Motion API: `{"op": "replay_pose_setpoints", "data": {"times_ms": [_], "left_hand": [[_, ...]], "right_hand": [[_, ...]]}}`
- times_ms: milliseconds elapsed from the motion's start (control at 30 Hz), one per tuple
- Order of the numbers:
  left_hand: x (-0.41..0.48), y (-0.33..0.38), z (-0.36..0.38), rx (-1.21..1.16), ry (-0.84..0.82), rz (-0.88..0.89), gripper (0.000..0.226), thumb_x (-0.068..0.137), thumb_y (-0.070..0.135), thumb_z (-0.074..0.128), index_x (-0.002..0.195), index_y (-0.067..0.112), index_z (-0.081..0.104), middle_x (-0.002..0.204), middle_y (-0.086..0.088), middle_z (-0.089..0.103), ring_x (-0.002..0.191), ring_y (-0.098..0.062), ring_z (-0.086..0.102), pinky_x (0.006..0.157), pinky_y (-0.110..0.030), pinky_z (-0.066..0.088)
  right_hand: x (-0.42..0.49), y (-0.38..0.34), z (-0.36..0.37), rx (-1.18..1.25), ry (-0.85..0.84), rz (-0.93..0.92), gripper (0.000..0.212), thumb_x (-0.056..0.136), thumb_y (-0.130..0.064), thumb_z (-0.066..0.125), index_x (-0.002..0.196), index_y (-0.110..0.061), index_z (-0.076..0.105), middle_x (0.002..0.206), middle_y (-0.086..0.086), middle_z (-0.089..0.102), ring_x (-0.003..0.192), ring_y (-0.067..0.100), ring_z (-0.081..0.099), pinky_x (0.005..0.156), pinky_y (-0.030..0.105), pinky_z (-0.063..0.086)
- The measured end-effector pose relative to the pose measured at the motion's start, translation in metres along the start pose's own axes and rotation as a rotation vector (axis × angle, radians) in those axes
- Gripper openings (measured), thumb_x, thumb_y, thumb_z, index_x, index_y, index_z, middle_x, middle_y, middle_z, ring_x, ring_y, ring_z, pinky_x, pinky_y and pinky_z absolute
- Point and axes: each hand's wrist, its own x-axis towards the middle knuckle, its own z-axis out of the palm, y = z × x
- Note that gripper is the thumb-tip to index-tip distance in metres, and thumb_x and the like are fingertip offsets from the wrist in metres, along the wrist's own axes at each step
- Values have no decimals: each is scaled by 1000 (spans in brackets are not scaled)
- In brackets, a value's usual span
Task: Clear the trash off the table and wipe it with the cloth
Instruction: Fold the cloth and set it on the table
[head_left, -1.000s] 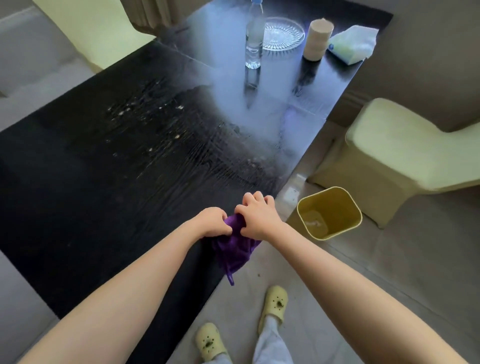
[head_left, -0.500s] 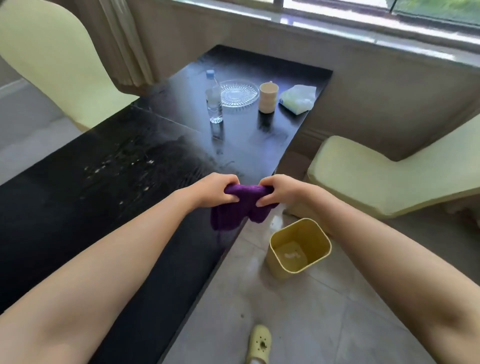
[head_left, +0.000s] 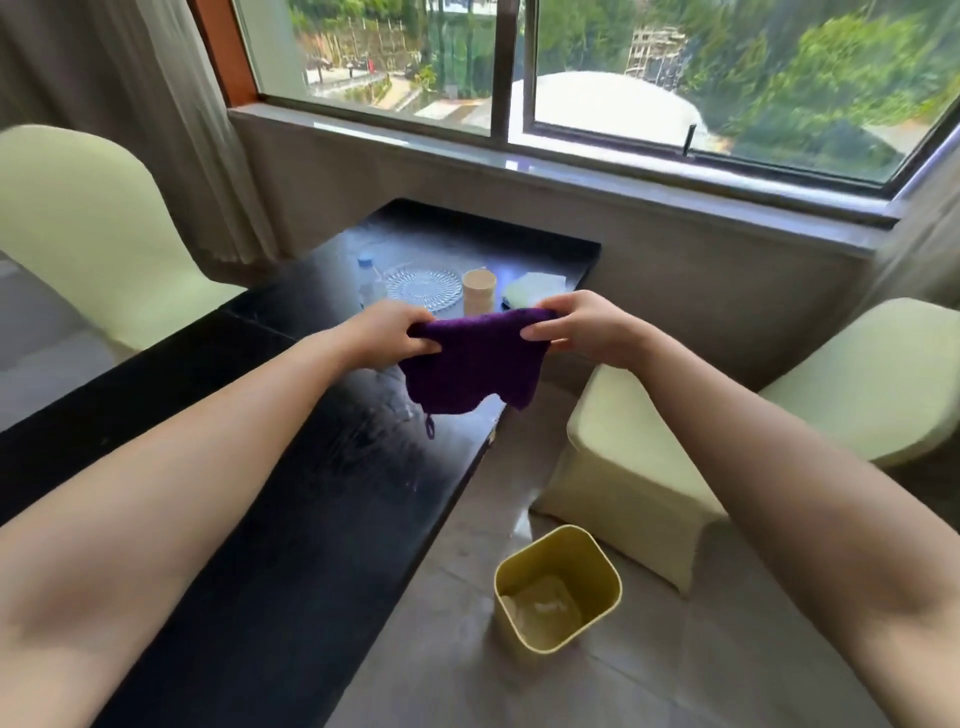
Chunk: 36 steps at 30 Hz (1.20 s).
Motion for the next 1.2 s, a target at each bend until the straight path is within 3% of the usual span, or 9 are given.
{"op": "replay_pose_setpoints", "data": {"times_ms": [200, 367, 433, 533, 700, 900, 967, 1067, 1200], "left_hand": [[34, -7, -8, -58, 17, -47, 12, 85, 21, 65, 90, 12, 60, 75, 2, 55, 81, -18, 51, 64, -27, 37], [69, -25, -4, -473, -155, -125, 15, 79, 9, 71, 82, 14, 58, 75, 0, 59, 69, -12, 60, 53, -14, 48], [85, -31, -4, -618, -224, -129, 14, 81, 7, 70, 91, 12, 61, 78, 0, 64, 68, -8, 66, 50, -11, 48], [107, -41, -5, -738, -271, -140, 11, 87, 14, 65, 97, 11, 63, 79, 1, 68, 61, 1, 67, 50, -9, 48], [142, -66, 7, -879, -297, -168, 25, 94, 29, 53, 108, 10, 63, 102, -4, 69, 93, -12, 66, 74, -16, 57], [176, -83, 24, -982, -39, -143, 14, 87, 2, 60, 93, 14, 61, 86, -2, 64, 83, -13, 61, 78, -19, 50], [184, -83, 33, -992, 37, -131, 20, 86, -1, 59, 85, 18, 57, 80, -1, 62, 70, -3, 61, 67, -12, 48], [197, -81, 52, -1056, 92, -130, 27, 89, -3, 54, 81, 23, 54, 75, 1, 58, 56, 5, 58, 56, -11, 46], [216, -90, 85, -1142, 176, -275, 29, 90, -3, 50, 84, 25, 54, 80, 3, 57, 73, -9, 53, 64, -26, 45]], "right_hand": [[38, 0, -10, 109, 162, -80, 22, 83, 5, 62, 81, -17, 64, 89, 10, 62, 92, 26, 60, 94, 42, 49], [78, 10, -3, -49, 344, -131, 15, 91, -1, 53, 102, -10, 57, 80, -2, 57, 73, 11, 57, 61, 19, 51], [98, 14, -6, -54, 411, -140, 18, 92, -6, 54, 109, -11, 55, 83, -4, 56, 79, 14, 56, 67, 23, 49], [124, 23, -15, 200, 404, -64, 14, 90, -12, 60, 101, -17, 53, 95, 2, 62, 91, 21, 60, 83, 39, 51], [149, 35, -27, 446, 339, -35, 6, 88, -14, 64, 94, -15, 67, 92, 8, 69, 88, 23, 66, 92, 43, 52], [177, 55, -24, 40, 582, -161, 13, 98, -13, 49, 97, -20, 59, 85, -5, 63, 78, 7, 59, 79, 23, 49], [190, 69, -20, -101, 662, -145, 17, 100, -17, 43, 101, -16, 60, 85, -6, 61, 78, 9, 55, 76, 18, 45], [210, 85, -18, -219, 748, -59, 30, 102, -24, 35, 114, -6, 57, 98, 11, 66, 87, 23, 57, 78, 33, 42], [241, 109, -20, -347, 680, 51, 32, 103, -28, 32, 115, -7, 53, 107, 22, 67, 98, 39, 61, 72, 35, 35]]}}
